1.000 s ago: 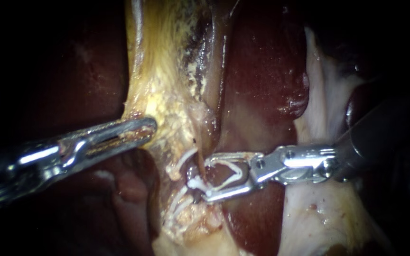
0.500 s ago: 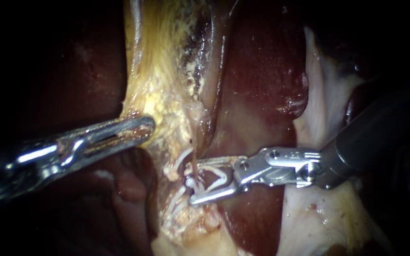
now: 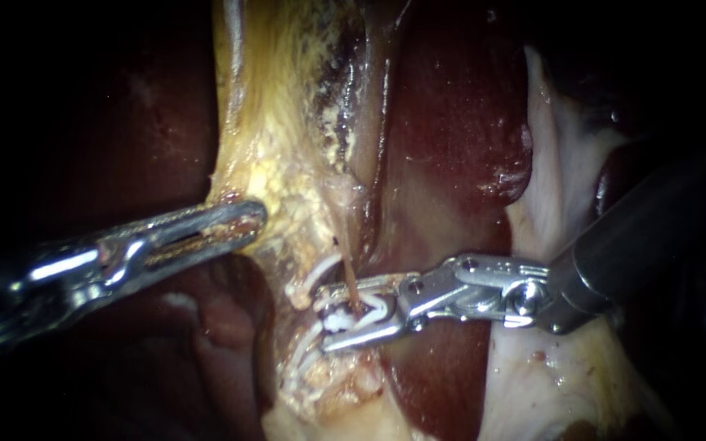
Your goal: Clipping second clip right tube
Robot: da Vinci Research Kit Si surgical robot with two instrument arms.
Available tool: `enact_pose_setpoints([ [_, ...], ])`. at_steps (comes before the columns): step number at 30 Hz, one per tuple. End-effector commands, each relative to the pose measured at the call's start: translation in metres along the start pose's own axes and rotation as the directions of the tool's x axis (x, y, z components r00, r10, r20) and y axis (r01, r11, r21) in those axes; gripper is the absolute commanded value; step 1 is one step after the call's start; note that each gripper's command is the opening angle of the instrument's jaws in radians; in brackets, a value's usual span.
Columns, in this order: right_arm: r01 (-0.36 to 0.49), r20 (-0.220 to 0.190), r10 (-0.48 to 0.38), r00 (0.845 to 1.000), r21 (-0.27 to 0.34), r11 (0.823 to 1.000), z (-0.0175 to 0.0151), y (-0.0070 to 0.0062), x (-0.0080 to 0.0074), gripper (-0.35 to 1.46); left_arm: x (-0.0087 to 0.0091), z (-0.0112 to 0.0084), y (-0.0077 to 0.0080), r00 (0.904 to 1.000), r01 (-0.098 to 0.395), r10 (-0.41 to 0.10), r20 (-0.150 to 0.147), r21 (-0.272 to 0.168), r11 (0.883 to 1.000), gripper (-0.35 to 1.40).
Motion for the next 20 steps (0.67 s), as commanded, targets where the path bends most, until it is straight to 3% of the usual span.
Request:
enact_pose_setpoints([
  [1, -0.021, -0.006, 0.021, 1.000, -0.011, 1.000, -0.0003, 0.0000, 0.0000, -0.30, 0.0000, 0.0000, 0.0001, 1.0000, 0.000, 0.000, 0.000, -0.001, 1.000, -0.35],
  [20, -0.048, -0.002, 0.048, 0.999, -0.020, 0.999, -0.0013, 0.0000, 0.0001, -0.35, -0.0001, 0.0002, 0.0009, 1.0000, 0.000, 0.000, 0.004, -0.008, 1.000, -0.35],
])
